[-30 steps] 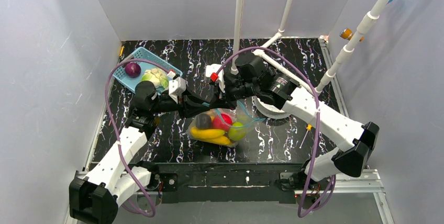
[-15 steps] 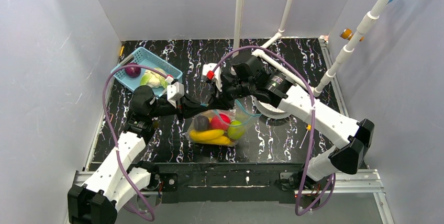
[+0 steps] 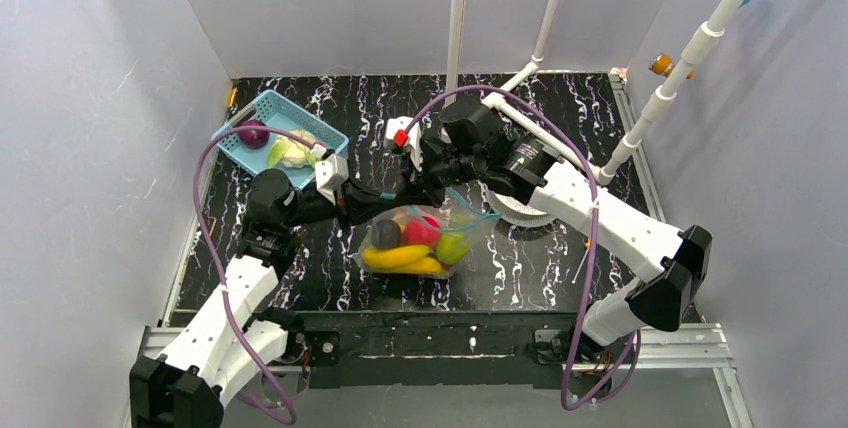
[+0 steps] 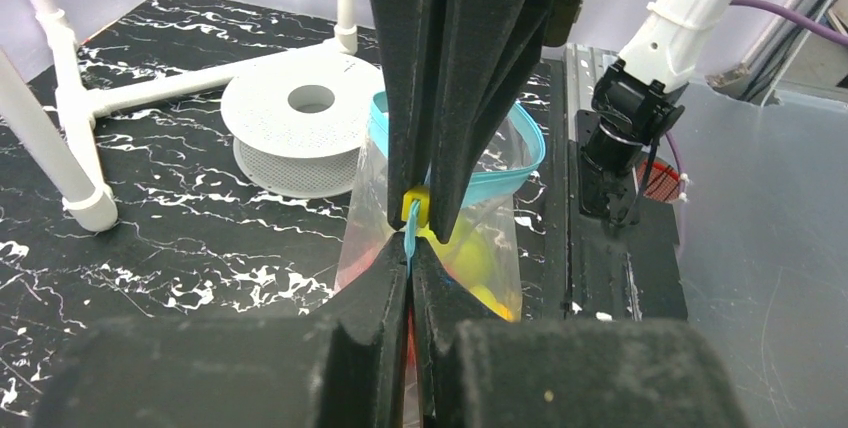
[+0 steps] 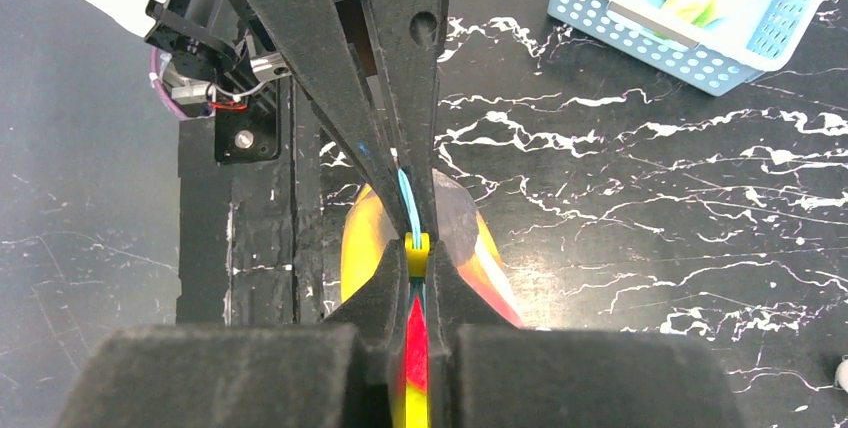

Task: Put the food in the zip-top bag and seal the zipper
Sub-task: Zip the zipper food storage bag at the center of the board.

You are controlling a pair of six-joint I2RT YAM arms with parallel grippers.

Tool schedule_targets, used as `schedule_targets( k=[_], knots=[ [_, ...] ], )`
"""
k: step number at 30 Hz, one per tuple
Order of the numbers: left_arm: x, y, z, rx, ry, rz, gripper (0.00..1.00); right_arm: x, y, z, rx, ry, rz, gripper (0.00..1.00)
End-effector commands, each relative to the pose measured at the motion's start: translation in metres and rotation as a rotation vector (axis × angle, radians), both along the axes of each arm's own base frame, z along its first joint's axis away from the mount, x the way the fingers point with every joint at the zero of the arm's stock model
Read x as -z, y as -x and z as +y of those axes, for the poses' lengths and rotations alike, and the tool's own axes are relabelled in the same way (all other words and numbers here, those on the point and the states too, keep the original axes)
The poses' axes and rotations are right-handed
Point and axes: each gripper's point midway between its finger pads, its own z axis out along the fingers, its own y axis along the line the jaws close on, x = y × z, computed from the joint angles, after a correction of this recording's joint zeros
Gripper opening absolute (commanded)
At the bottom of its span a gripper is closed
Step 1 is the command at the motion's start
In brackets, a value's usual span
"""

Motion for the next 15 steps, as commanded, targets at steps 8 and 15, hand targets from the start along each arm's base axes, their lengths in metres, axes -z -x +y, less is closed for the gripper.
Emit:
schedule_targets(
  k=[8, 15],
  knots=[
    [0.006, -0.054, 0.027, -0.293, 0.043, 0.134, 0.0, -0.008, -0.017, -0.023, 0.065, -0.033, -0.142, 0.01],
    [0.002, -0.062, 0.039, -0.341, 0.076, 0.125, 0.0, -0.008, -0.027, -0.056, 0.113, 0.007, -0.145, 0.01]
  ],
)
